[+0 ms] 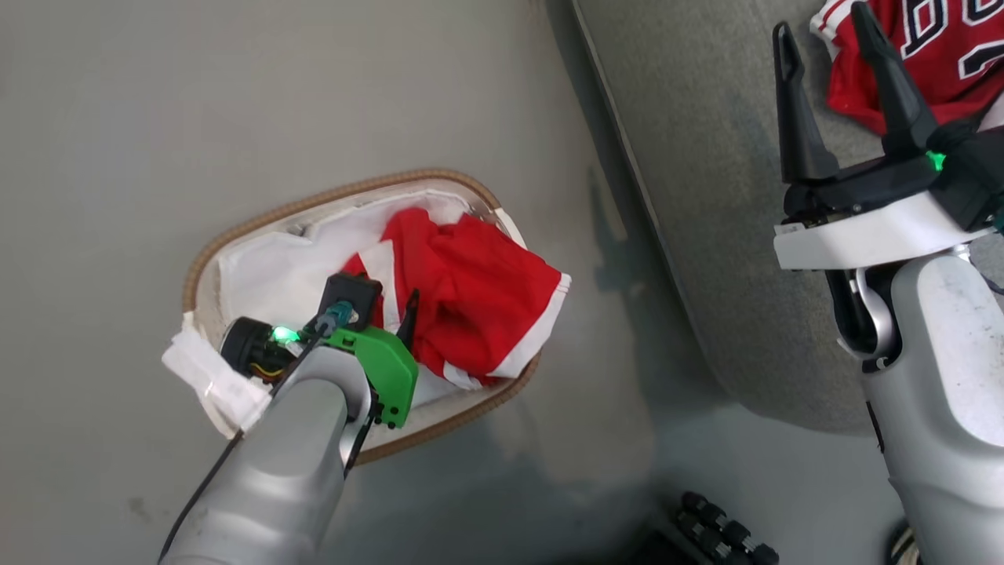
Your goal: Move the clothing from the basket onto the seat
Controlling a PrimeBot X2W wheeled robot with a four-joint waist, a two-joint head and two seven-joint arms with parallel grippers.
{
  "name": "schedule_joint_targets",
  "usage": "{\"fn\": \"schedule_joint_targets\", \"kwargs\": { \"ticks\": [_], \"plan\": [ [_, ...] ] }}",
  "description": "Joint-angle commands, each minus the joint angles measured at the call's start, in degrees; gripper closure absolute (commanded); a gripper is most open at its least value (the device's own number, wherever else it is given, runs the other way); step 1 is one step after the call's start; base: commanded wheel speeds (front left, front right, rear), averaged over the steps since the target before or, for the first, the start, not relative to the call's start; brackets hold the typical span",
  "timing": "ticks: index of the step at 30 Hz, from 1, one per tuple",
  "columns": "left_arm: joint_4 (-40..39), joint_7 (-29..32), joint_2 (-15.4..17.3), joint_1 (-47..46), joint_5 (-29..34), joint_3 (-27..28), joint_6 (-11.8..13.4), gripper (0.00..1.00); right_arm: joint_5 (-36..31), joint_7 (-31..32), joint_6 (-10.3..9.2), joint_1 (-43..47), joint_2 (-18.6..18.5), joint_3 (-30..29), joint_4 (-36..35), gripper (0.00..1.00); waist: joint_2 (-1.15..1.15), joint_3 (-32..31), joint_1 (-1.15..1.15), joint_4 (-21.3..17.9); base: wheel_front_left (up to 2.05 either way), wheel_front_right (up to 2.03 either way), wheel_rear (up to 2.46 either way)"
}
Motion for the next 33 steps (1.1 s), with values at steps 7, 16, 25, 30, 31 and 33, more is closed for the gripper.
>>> {"fn": "schedule_joint_targets", "kwargs": {
  "ticks": [7,16,25,30,31,33],
  "plan": [
    [4.27,1.94,0.46,-6.67,-0.55,-5.35,-0.21,0.0,-0.34,-0.01,-0.06,-2.9,-0.52,0.62,-2.31,0.0,0.0,11.01,0.0,-4.15,0.0,0.0,0.0],
    [8.0,2.06,0.46,-11.17,-0.13,-9.46,0.85,0.0,-0.72,-0.02,-0.06,-4.45,-0.63,0.4,-3.5,0.0,0.0,15.4,0.0,-4.92,0.0,0.0,0.0],
    [9.37,4.5,0.45,-14.1,1.31,-14.34,3.54,0.0,-1.27,-0.01,-0.06,-2.51,-1.29,0.01,-4.85,0.0,0.0,16.68,0.0,-4.32,0.0,0.0,0.0],
    [9.48,5.27,0.45,-15.12,0.25,-16.07,3.82,1.0,-1.2,-0.01,-0.06,-1.41,-1.52,-0.62,-5.68,0.0,0.0,17.2,0.0,-3.78,0.0,0.0,0.0],
    [9.56,4.97,0.45,-15.26,-0.13,-16.02,3.76,1.0,-1.22,-0.01,-0.06,-1.37,-1.52,-0.76,-5.74,0.0,0.0,17.27,0.0,-3.69,0.0,0.0,0.0],
    [9.62,4.04,0.45,-15.72,-0.82,-16.02,3.57,1.0,-1.03,-0.01,-0.06,-1.55,-1.28,-0.88,-5.65,0.0,0.0,17.32,0.0,-3.53,0.0,0.0,0.0]
  ]
}}
